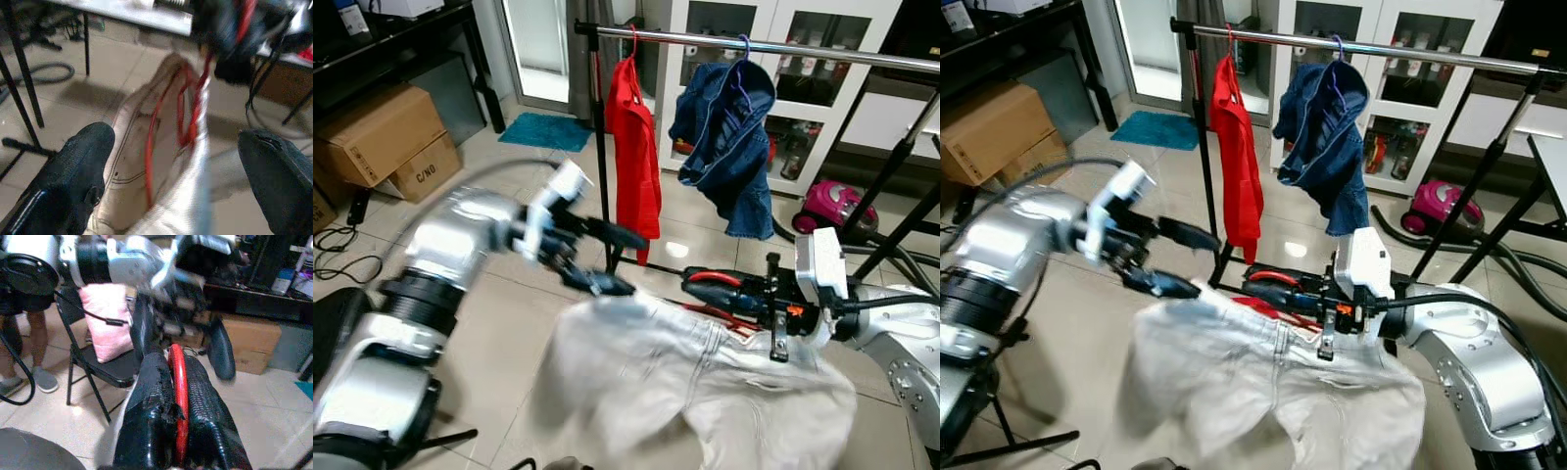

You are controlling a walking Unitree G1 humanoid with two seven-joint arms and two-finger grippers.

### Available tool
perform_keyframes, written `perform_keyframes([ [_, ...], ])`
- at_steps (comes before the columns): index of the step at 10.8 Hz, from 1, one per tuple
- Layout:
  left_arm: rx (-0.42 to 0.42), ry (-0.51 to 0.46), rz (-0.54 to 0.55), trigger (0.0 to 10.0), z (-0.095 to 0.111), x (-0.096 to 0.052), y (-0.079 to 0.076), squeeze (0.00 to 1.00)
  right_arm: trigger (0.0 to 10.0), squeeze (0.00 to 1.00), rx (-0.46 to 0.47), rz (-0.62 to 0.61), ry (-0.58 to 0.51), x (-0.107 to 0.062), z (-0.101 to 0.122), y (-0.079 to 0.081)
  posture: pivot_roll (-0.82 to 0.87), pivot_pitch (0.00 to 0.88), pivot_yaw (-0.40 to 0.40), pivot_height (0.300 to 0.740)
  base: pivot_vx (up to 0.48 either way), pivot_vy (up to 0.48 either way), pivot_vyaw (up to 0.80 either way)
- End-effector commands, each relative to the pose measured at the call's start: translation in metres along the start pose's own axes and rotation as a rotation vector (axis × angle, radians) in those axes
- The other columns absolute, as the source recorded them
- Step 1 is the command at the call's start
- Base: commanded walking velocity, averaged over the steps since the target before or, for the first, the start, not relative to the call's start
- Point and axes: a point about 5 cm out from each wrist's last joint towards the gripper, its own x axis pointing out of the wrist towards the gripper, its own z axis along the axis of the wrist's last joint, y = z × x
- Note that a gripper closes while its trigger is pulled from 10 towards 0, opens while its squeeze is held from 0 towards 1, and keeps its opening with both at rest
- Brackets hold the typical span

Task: Hang hanger

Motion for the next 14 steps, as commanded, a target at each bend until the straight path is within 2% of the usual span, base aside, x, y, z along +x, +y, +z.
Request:
perform_keyframes([
  [1, 0.030, 0.053, 0.001, 10.0, 0.001, 0.002, 0.003, 0.00, 10.0, 0.00, -0.057, 0.037, -0.045, 0.004, 0.016, 0.002, -0.07, 0.035, 0.060, 0.740, 0.000, 0.000, 0.00],
  [3, 0.063, 0.154, -0.015, 10.0, -0.011, 0.007, 0.005, 0.00, 10.0, 0.00, -0.061, 0.040, -0.080, 0.004, 0.023, 0.004, -0.07, 0.035, 0.068, 0.740, 0.000, 0.000, 0.00],
  [4, 0.043, 0.147, -0.046, 10.0, -0.013, 0.009, 0.003, 0.00, 10.0, 0.00, -0.062, 0.039, -0.085, 0.004, 0.025, 0.004, -0.07, 0.035, 0.068, 0.740, 0.000, 0.000, 0.00],
  [5, 0.030, 0.130, -0.065, 0.4, -0.013, 0.010, 0.001, 0.00, 10.0, 0.00, -0.064, 0.039, -0.085, 0.004, 0.025, 0.004, -0.07, 0.035, 0.068, 0.740, 0.000, 0.000, 0.00],
  [6, 0.008, 0.123, -0.091, 0.0, -0.012, 0.012, -0.002, 0.00, 10.0, 0.00, -0.062, 0.040, -0.084, 0.004, 0.025, 0.004, -0.07, 0.035, 0.068, 0.740, 0.000, 0.000, 0.00],
  [9, 0.009, 0.145, -0.102, 0.0, -0.015, 0.012, -0.002, 0.00, 10.0, 0.00, -0.063, 0.044, -0.080, 0.004, 0.026, 0.002, -0.07, 0.032, 0.063, 0.740, 0.000, 0.000, 0.00],
  [12, 0.003, 0.062, -0.105, 0.0, -0.007, 0.013, -0.002, 0.00, 10.0, 0.00, -0.069, 0.039, -0.069, 0.003, 0.024, 0.000, -0.07, 0.028, 0.066, 0.740, 0.000, 0.000, 0.00],
  [14, -0.005, 0.041, -0.107, 0.0, -0.007, 0.011, -0.004, 0.00, 10.0, 0.00, -0.068, 0.037, -0.048, 0.002, 0.021, 0.000, -0.07, 0.026, 0.066, 0.740, 0.000, 0.000, 0.00],
])
